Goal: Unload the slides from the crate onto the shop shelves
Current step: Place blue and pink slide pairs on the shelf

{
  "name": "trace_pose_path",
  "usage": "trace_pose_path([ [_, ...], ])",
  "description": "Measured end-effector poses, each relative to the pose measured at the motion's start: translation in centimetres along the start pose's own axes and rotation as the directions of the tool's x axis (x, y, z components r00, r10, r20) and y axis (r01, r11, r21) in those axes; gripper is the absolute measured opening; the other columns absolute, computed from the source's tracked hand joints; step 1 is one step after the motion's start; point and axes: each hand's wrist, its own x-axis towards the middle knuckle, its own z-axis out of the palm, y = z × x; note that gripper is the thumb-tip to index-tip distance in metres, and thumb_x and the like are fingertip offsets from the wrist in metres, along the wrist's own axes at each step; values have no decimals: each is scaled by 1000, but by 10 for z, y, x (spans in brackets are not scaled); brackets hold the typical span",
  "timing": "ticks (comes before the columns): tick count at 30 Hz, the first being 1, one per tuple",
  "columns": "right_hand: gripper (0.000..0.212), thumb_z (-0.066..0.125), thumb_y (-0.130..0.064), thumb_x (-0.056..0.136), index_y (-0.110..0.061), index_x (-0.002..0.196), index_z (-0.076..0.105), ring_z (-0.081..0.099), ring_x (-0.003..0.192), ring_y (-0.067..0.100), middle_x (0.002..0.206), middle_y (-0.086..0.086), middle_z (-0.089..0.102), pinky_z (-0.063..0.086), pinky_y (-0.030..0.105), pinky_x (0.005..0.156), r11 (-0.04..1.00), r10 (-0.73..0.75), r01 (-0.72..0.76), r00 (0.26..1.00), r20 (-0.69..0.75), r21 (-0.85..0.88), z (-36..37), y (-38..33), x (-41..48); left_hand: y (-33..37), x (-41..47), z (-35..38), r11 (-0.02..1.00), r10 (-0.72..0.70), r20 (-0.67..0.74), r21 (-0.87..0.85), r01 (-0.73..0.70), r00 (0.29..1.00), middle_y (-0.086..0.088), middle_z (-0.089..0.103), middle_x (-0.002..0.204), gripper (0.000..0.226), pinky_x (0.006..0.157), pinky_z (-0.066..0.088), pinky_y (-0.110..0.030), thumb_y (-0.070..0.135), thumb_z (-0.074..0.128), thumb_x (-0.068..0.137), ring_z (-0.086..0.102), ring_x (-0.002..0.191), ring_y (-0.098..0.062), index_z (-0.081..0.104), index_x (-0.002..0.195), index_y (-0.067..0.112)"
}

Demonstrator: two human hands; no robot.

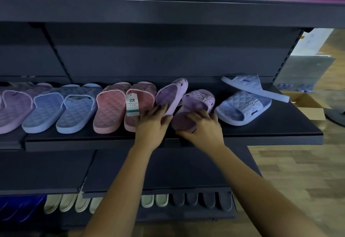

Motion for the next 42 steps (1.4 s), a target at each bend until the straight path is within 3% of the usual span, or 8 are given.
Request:
trace_pose_path([
  [4,55,61,-52,67,-27,115,65,60,102,30,118,-2,63,47,36,87,996,-51,50,999,5,71,-7,23,1,5,-4,4,996,41,-39,78,-38,998,0,65,122,53,89,45,-52,51,34,89,57,108,-34,61,126,24],
  [8,49,69,-35,70,-24,117,64,60,103,23,119,-3,61,50,30,73,989,-89,85,996,29,122,-17,40,1,12,-6,14,992,97,-36,90,-94,995,-3,68,114,50,87,49,-47,45,39,87,57,104,-35,67,117,17],
  [13,48,72,-51,71,-23,110,64,63,92,25,114,1,63,42,27,64,996,-68,70,997,-43,49,-12,31,5,14,-2,19,994,83,65,64,-87,994,-11,58,123,59,96,45,-49,41,27,85,50,115,-39,60,127,15],
  [16,40,77,-43,71,-18,101,69,65,82,26,96,4,71,40,26,61,993,-67,75,994,-89,95,-11,30,5,13,-4,18,991,84,74,96,-91,994,-12,55,121,59,94,45,-49,40,30,83,51,111,-39,59,129,17],
  [28,30,80,-25,66,-14,92,71,65,83,21,97,3,71,52,36,72,940,-90,100,995,-46,325,-1,41,14,18,-11,27,985,64,-59,163,-53,996,-8,62,102,46,68,55,-44,44,43,83,56,97,-38,70,112,20],
  [33,28,69,-33,74,-15,96,71,65,87,18,100,-1,71,53,36,76,928,-214,205,977,-3,310,-16,50,18,21,0,27,996,24,-81,88,-16,996,-7,62,104,49,77,51,-50,50,43,82,55,101,-37,72,105,18],
  [37,15,64,-21,84,-13,93,73,63,76,15,89,1,72,53,32,71,938,-114,168,976,-188,304,-50,80,26,56,18,26,996,86,-158,26,-82,984,-6,62,110,48,83,50,-46,50,45,85,58,101,-33,71,107,16],
  [42,24,55,-19,84,-8,98,72,63,90,28,98,10,70,46,29,75,967,39,47,944,-328,250,-93,155,42,126,31,49,967,229,-108,-85,-238,967,-5,64,111,47,82,52,-42,48,44,87,62,97,-28,69,108,15],
])
